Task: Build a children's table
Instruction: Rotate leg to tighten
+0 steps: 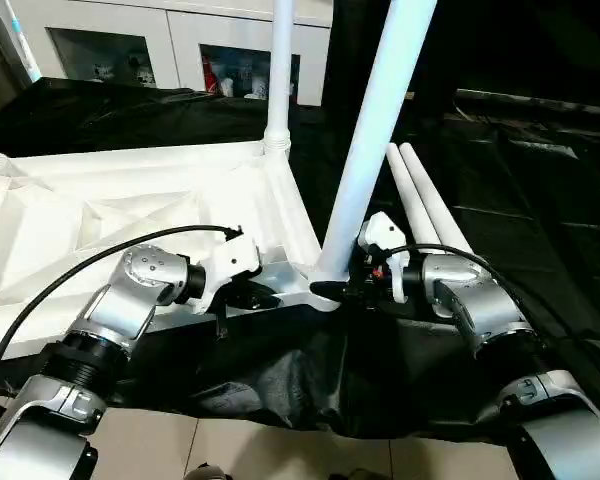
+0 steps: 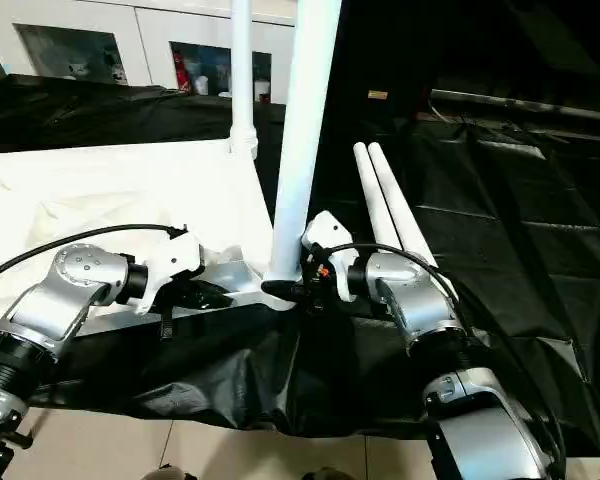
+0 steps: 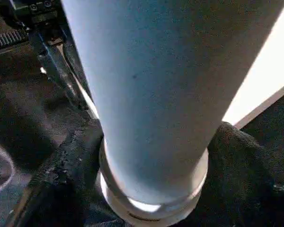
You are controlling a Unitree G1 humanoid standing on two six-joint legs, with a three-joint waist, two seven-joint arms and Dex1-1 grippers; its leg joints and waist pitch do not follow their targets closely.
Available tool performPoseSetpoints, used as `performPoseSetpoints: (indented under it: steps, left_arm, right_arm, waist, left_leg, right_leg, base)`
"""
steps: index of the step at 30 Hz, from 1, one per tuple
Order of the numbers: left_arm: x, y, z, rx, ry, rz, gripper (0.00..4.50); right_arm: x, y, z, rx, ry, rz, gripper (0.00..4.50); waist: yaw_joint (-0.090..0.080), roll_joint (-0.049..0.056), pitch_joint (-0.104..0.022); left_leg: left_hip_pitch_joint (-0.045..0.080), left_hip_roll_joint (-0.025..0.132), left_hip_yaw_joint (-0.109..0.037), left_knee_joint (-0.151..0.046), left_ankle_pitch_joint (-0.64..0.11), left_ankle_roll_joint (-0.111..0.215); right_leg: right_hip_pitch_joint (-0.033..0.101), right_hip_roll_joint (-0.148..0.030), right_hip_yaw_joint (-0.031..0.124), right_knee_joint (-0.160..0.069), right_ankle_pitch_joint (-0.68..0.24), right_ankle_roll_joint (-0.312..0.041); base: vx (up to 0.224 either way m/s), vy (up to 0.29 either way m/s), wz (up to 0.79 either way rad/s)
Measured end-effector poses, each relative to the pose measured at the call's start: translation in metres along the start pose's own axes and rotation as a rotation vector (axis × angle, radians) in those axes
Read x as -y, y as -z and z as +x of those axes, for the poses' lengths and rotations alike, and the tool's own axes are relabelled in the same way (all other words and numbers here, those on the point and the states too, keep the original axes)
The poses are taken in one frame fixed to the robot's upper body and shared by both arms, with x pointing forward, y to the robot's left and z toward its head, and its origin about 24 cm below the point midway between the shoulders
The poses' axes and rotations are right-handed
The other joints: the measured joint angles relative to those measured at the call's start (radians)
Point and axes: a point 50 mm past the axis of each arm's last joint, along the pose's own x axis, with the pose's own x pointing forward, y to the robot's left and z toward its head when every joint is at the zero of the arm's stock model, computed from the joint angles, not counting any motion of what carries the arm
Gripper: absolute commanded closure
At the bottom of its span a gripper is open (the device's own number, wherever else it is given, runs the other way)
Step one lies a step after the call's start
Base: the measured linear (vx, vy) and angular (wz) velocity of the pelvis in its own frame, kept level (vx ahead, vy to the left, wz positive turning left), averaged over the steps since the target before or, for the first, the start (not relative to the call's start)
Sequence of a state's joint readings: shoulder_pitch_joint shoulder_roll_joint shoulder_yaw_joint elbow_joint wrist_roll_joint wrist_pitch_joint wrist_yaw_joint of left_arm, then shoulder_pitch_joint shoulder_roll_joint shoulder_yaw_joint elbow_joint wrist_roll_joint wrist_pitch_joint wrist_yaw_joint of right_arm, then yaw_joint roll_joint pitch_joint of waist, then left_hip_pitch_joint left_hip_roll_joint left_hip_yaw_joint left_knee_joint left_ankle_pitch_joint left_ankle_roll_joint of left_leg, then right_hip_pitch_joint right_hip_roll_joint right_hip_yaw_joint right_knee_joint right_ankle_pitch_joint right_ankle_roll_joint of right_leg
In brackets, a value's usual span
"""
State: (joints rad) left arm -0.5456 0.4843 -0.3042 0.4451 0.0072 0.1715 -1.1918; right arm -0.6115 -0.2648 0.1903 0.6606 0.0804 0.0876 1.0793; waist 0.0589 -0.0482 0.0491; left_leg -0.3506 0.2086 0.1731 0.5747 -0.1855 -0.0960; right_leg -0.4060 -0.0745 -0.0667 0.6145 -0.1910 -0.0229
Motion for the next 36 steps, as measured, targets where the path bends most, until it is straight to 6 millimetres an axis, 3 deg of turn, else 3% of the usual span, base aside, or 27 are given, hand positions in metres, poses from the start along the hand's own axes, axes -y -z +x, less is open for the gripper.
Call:
performPoseSetpoints:
  steps: [6,14,20,27,32,34,36]
  left_arm:
    - [0.000,0.000,0.000,0.001,0.001,0.002,4.50]
    - [-0.003,0.000,0.002,0.000,-0.018,-0.020,4.50]
    - [-0.021,-0.010,0.022,-0.019,-0.196,-0.084,4.50]
    - [-0.027,-0.026,0.048,-0.020,-0.334,-0.156,4.50]
    - [-0.025,-0.030,0.055,-0.008,-0.352,-0.178,4.50]
    - [-0.025,-0.030,0.055,-0.007,-0.352,-0.177,4.50]
    - [-0.026,-0.029,0.053,-0.007,-0.357,-0.171,4.50]
  right_arm:
    - [-0.001,-0.001,0.000,-0.006,-0.005,-0.014,1.68]
    - [-0.001,0.001,0.001,0.009,0.038,0.003,1.77]
    - [0.011,0.002,0.021,0.065,0.382,0.141,1.78]
    - [0.015,-0.007,0.050,0.098,0.727,0.344,1.78]
    - [0.016,-0.011,0.058,0.093,0.802,0.372,1.78]
    - [0.015,-0.010,0.058,0.098,0.804,0.371,1.08]
    - [0.014,-0.011,0.060,0.112,0.791,0.369,1.08]
  waist:
    - [0.000,0.000,0.000]
    - [0.001,0.000,0.000]
    - [-0.002,-0.001,0.000]
    - [-0.007,0.000,0.000]
    - [-0.007,-0.001,0.000]
    - [-0.007,-0.001,0.000]
    - [-0.008,-0.001,0.000]
  left_leg:
    - [0.000,0.000,0.000,0.000,0.000,0.000]
    - [0.000,0.000,0.000,0.002,0.000,0.000]
    - [0.001,0.000,-0.001,0.006,0.000,-0.001]
    - [0.001,0.000,-0.002,0.006,0.001,-0.002]
    - [0.001,-0.001,-0.002,0.006,0.001,-0.002]
    - [0.001,-0.001,-0.001,0.006,0.001,-0.002]
    - [0.001,-0.001,-0.002,0.005,0.001,-0.002]
  right_leg:
    - [0.000,0.000,0.000,0.000,0.000,0.000]
    - [0.001,0.000,0.000,0.002,0.000,0.000]
    - [0.002,-0.001,0.001,0.002,0.008,-0.001]
    - [0.002,-0.001,0.001,0.001,0.010,-0.001]
    - [0.002,-0.001,0.001,-0.001,0.010,0.000]
    - [0.002,-0.001,0.001,-0.001,0.010,0.000]
    - [0.002,-0.001,0.001,-0.001,0.010,0.000]
  base:
    - [0.000,0.000,0.00]
    - [0.000,0.000,0.00]
    - [0.000,0.000,0.00]
    - [0.000,0.000,0.00]
    - [0.000,0.000,0.00]
    - [0.000,0.000,0.00]
    - [0.000,0.000,0.00]
